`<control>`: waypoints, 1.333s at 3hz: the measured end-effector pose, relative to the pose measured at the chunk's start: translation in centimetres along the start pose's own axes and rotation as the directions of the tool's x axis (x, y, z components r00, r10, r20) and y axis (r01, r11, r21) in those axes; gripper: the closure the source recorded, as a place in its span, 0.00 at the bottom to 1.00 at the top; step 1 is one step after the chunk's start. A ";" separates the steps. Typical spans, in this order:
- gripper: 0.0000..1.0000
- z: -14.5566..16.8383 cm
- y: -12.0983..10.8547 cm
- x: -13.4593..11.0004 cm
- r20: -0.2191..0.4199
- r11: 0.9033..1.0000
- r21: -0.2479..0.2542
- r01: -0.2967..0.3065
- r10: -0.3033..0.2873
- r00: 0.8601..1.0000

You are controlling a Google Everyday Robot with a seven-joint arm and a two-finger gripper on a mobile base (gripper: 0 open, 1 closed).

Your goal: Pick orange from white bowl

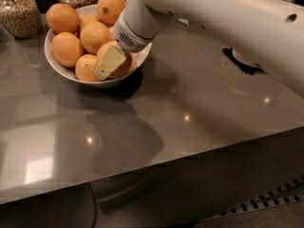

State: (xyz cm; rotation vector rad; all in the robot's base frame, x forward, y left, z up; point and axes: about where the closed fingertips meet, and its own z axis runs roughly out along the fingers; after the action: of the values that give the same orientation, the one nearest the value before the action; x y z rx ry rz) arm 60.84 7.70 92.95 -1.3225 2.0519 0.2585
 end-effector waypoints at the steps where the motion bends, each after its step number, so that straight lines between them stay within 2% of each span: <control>1: 0.29 0.7 -0.6 0.4 -0.016 1.000 0.002 0.001 -0.001 1.000; 3: 0.74 1.0 -1.2 0.5 -0.037 1.000 0.015 0.017 -0.016 0.999; 4: 0.97 0.7 -1.2 0.2 -0.078 0.998 0.045 0.054 -0.051 0.996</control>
Offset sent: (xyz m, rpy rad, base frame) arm 0.0230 -0.0083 -0.0142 -0.0588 -0.0063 -0.0107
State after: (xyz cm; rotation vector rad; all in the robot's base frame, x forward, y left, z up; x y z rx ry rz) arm 62.14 7.34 92.50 -1.3748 2.0706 0.1369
